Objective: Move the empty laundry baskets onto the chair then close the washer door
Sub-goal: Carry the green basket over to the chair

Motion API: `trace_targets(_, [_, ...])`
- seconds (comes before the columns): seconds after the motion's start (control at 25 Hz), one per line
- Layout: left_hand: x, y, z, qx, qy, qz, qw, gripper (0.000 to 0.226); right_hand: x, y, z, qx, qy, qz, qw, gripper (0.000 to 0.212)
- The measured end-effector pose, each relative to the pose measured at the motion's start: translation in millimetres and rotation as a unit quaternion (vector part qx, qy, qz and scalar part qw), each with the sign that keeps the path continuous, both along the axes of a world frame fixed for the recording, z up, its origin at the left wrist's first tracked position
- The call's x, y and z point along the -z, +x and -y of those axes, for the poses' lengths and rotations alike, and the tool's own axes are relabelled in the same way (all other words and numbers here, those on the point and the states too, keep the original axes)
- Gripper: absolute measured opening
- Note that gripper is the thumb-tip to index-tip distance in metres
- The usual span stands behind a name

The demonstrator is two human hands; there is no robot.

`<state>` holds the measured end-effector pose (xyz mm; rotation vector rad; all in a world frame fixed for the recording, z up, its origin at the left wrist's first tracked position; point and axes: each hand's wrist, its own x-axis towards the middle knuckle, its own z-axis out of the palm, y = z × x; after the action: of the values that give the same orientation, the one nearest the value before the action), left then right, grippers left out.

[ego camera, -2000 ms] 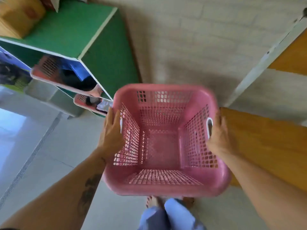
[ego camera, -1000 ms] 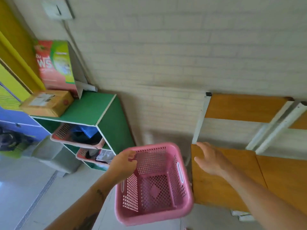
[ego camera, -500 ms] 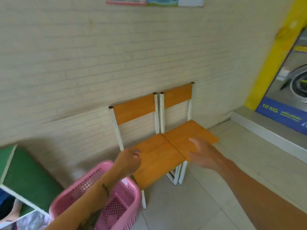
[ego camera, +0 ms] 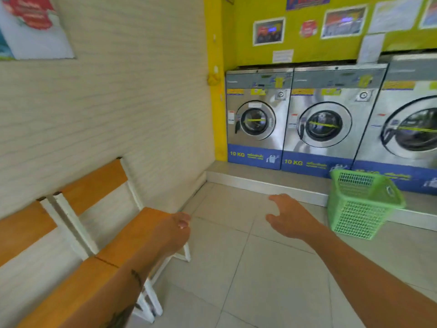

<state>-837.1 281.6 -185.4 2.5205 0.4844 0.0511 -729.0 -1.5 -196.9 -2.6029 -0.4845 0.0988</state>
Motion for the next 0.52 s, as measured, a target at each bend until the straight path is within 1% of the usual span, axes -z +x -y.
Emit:
trace_targets(0.04, [0.2, 26.2, 26.5, 0.029, 0.001, -0.008, 1.0, 0.027, -0.6, 17.6, 37.3, 0.021, -0.007, -0.004, 1.0, 0.068])
trace_targets(0.12, [-1.3, 73.2, 69.6, 0.017, -0.048, 0.01, 0.999, 0.032, -3.5, 48.4, 99.9, 0.05, -0.022, -0.004, 0.998, 0.071])
trace_targets(0.16, [-2.7, 98.6, 97.2, 0.042, -0.052, 0.016, 0.998, 0.033, -6.8, 64.0, 129.9, 0.069, -0.029, -0.004, 0.997, 0.07])
trace_targets(0.32, [-1.0, 198.8, 181.9, 0.098, -0.015, 0.025, 0.995, 0.034, -17.2, 121.0, 226.7, 0.135, -0.027, 0.002, 0.99, 0.063])
trace_targets(0.4, [-3.0, 233.0, 210.4, 0.108, 0.007, 0.031, 0.994, 0.037, -19.7, 141.8, 253.2, 0.158, -0.026, -0.005, 0.987, 0.055])
trace_targets(0.48, [1.0, 293.0, 248.5, 0.132, 0.031, 0.045, 0.99, 0.038, -12.8, 181.1, 287.2, 0.185, -0.028, -0.01, 0.982, 0.049])
trace_targets(0.52, [3.9, 323.7, 263.3, 0.147, 0.029, 0.051, 0.987, 0.039, -10.6, 201.9, 300.8, 0.193, -0.03, -0.01, 0.981, 0.049])
